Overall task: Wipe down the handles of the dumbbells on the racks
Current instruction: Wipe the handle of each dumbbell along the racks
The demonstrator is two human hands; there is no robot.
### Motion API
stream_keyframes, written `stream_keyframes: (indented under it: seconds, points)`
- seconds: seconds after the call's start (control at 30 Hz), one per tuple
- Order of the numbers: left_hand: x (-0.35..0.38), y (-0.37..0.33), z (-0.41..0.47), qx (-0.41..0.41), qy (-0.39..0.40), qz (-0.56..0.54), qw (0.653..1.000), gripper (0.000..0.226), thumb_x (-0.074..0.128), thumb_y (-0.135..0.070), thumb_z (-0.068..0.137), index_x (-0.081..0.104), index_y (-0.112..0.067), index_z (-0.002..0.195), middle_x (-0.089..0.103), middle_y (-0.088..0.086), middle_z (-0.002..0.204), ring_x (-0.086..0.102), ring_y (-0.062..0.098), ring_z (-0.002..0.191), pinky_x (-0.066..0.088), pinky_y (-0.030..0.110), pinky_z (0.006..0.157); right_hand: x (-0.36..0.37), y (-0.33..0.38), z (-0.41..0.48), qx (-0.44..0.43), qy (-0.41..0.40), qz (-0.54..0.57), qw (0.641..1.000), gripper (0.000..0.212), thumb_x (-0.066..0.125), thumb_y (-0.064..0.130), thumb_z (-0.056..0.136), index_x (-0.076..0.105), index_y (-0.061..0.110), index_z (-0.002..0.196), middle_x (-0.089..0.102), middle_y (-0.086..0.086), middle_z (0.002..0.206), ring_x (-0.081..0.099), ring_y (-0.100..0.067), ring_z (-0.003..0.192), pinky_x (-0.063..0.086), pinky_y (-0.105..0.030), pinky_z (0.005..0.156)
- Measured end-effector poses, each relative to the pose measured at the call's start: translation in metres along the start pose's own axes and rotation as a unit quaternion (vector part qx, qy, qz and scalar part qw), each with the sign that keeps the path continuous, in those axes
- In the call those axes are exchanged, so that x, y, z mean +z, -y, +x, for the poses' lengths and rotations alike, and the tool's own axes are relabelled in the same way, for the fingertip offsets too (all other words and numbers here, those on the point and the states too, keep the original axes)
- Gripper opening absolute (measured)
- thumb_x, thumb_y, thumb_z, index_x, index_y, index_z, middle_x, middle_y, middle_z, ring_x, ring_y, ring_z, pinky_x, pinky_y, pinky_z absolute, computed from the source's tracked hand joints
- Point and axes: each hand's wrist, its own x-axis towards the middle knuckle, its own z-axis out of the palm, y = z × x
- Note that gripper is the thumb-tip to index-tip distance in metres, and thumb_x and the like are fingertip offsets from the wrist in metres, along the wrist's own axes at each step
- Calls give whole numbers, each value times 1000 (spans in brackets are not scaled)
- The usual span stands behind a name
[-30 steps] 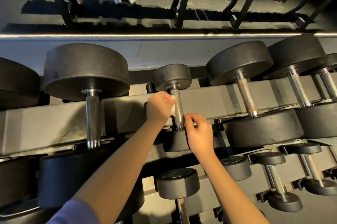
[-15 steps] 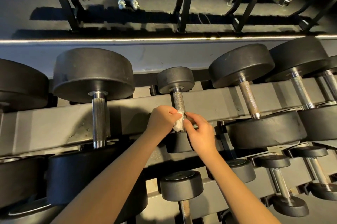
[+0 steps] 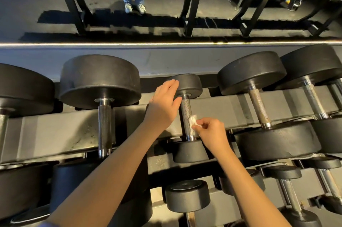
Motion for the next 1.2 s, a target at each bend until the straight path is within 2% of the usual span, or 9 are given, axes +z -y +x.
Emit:
stream_keyframes:
  seconds: [0.1,0.23,0.37,0.53,0.67,0.83,0.93,1.03,1.2]
  points:
    - [3,5,-1,-4,35,-16,999,46,51,-15,96,43,-2,140,46,11,141,44,23,130,28,20,105,4,3,10,-8,-20,10,1000,13,70,9,84,71,1,94,55,3,74,48,-3,64,37,-1,56]
    - [3,2,0,-23,32,-24,999,46,52,-14,97,43,-4,141,45,8,143,42,20,131,33,24,107,13,19,34,-28,-59,34,997,14,69,13,86,71,4,97,60,2,78,53,-5,66,44,-12,64]
    - [2,0,2,-32,34,-12,999,45,50,-15,97,42,-7,142,43,5,145,41,18,132,35,23,104,17,29,50,-36,-83,62,994,15,68,13,87,70,4,99,59,2,79,50,-1,67,36,-5,59]
    - [3,2,2,-23,32,-14,999,43,49,-14,98,45,-5,140,45,7,143,43,20,130,39,28,105,10,20,32,-6,-34,25,999,14,67,14,87,70,4,98,58,0,76,51,-6,66,36,-8,58]
    - [5,3,1,-18,27,-11,999,42,48,-14,98,46,-4,139,47,8,142,43,21,130,33,20,101,3,9,10,21,10,11,1000,11,69,11,86,69,3,92,58,-1,82,53,-13,72,38,-6,54]
    - [4,4,0,-24,31,-10,999,43,47,-16,99,43,-7,141,45,6,143,42,18,130,30,17,100,12,27,31,-13,-53,33,998,7,68,15,86,68,8,90,59,0,84,52,-5,70,36,-7,59]
    - [4,3,0,-23,32,-2,999,43,46,-16,99,42,-8,142,44,6,144,40,18,131,28,16,101,14,36,44,-35,-74,47,996,10,68,14,86,69,6,92,59,-2,88,54,-10,76,42,-13,67]
    - [4,3,0,-28,37,-1,999,44,46,-18,100,41,-9,142,43,4,145,39,17,132,28,15,99,11,32,42,-11,-55,52,997,12,69,14,86,70,5,94,63,-4,87,57,-14,77,48,-23,71]
    - [3,2,0,-47,60,-3,997,47,42,-22,101,34,-13,147,35,-2,150,31,12,136,24,14,99,-1,19,18,70,25,16,997,8,71,10,84,70,2,86,64,-8,84,57,-16,74,42,-17,60]
